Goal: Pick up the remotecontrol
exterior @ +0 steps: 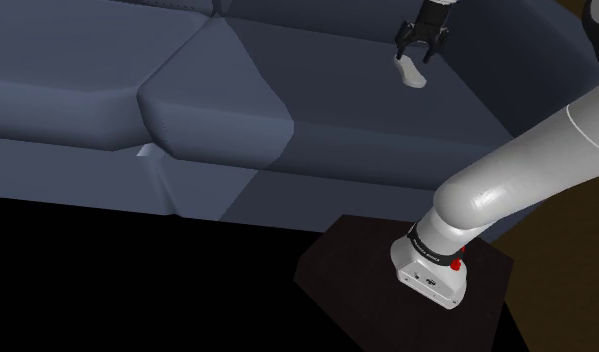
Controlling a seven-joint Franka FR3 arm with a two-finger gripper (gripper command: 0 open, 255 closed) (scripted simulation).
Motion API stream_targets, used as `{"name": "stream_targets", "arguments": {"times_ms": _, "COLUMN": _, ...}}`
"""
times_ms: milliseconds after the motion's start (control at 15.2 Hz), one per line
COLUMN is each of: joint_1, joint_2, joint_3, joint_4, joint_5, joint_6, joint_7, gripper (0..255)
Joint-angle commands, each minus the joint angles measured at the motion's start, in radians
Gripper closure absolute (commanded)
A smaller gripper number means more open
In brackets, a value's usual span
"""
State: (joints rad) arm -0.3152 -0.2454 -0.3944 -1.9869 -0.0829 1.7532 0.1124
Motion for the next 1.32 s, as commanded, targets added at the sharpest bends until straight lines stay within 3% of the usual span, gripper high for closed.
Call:
{"name": "stream_targets", "arguments": {"times_ms": 0, "joint_1": -0.002, "joint_2": 0.001, "joint_3": -0.003, "joint_4": -0.024, "joint_5": -0.001, "joint_6": 0.026, "joint_7": -0.002, "gripper": 0}}
{"name": "stream_targets", "arguments": {"times_ms": 264, "joint_1": -0.003, "joint_2": 0.002, "joint_3": -0.005, "joint_4": -0.057, "joint_5": -0.001, "joint_6": 0.06, "joint_7": -0.002, "gripper": 0}}
{"name": "stream_targets", "arguments": {"times_ms": 330, "joint_1": -0.003, "joint_2": 0.003, "joint_3": -0.005, "joint_4": -0.056, "joint_5": -0.001, "joint_6": 0.059, "joint_7": -0.002, "gripper": 255}}
{"name": "stream_targets", "arguments": {"times_ms": 924, "joint_1": -0.003, "joint_2": 0.002, "joint_3": -0.005, "joint_4": -0.057, "joint_5": -0.001, "joint_6": 0.06, "joint_7": -0.002, "gripper": 255}}
{"name": "stream_targets", "arguments": {"times_ms": 1254, "joint_1": -0.001, "joint_2": 0.002, "joint_3": -0.002, "joint_4": 0.009, "joint_5": 0.001, "joint_6": -0.007, "joint_7": -0.002, "gripper": 255}}
